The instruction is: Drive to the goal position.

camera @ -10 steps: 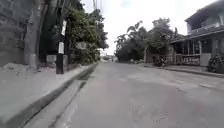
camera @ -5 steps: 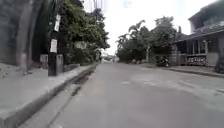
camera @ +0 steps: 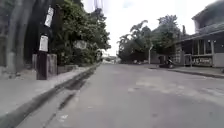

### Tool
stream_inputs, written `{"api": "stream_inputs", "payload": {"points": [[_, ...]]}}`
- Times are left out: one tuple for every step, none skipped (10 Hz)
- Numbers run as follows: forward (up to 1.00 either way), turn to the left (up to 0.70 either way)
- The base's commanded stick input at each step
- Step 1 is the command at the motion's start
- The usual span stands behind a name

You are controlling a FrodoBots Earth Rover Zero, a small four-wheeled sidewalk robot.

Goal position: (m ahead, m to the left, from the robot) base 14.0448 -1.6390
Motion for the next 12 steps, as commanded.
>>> {"api": "stream_inputs", "payload": {"points": [[1.00, 0.00], [1.00, 0.00], [1.00, 0.00], [1.00, 0.00], [1.00, 0.00], [1.00, 0.00], [1.00, 0.00], [1.00, 0.00], [1.00, 0.00], [1.00, 0.00], [1.00, 0.00], [1.00, 0.00]]}}
